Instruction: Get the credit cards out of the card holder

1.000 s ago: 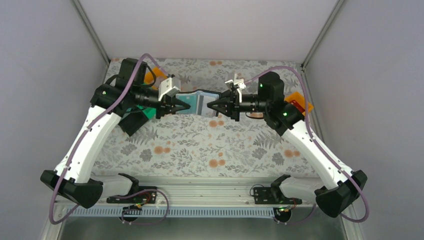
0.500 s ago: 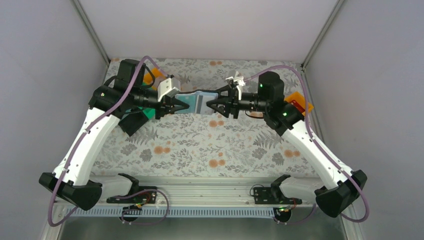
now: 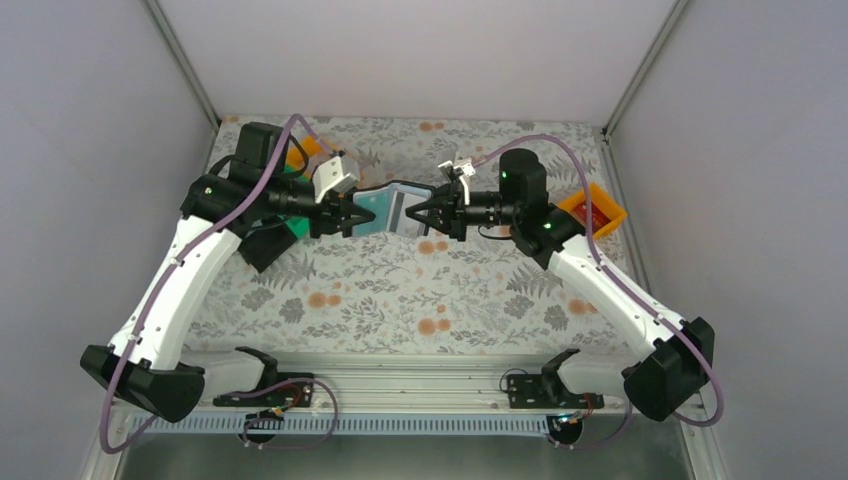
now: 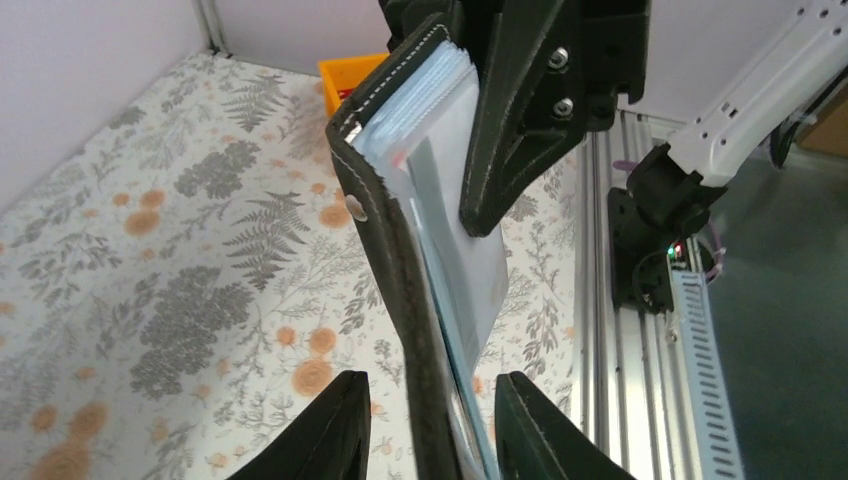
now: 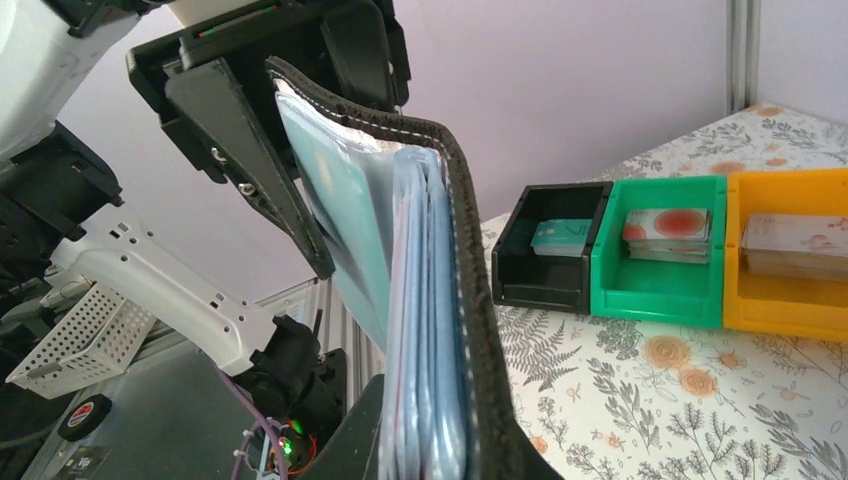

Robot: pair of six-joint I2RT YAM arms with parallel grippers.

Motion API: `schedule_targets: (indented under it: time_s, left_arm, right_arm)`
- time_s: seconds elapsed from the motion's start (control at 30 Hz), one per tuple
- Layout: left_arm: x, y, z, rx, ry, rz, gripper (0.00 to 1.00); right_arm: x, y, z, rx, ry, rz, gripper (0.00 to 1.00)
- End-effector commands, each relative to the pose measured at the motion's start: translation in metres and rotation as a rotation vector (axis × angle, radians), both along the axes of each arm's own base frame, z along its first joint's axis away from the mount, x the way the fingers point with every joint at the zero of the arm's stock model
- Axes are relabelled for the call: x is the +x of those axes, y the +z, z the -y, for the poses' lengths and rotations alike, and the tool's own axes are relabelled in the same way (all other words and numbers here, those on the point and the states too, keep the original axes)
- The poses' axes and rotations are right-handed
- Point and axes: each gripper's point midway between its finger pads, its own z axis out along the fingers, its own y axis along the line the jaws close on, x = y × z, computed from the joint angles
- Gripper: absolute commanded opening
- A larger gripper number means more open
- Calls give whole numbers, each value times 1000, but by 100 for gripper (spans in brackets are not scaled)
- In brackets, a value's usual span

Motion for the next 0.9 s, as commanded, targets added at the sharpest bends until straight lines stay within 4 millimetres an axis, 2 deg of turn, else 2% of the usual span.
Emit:
schedule_targets:
  time_s: [0.0, 0.23, 0.37, 0.73, 0.87]
  left_arm:
    - [-10, 13, -7, -8, -12, 69, 33]
    - [-20, 25, -19, -6, -15, 121, 34]
    - [-26, 31, -22, -14, -24, 145, 38]
    - [-14, 34, -20, -42, 4, 115, 38]
    - [-13, 29, -15, -62, -24, 68, 51]
  right_arm:
    - [-4, 11, 3, 33, 23, 39, 4]
    - [-5, 20, 7, 30, 16, 61, 4]
    - [-7, 20, 9, 29, 18, 64, 4]
    - [-12, 24, 10, 32, 32, 76, 4]
    - [-11, 24, 10, 31, 33, 73, 4]
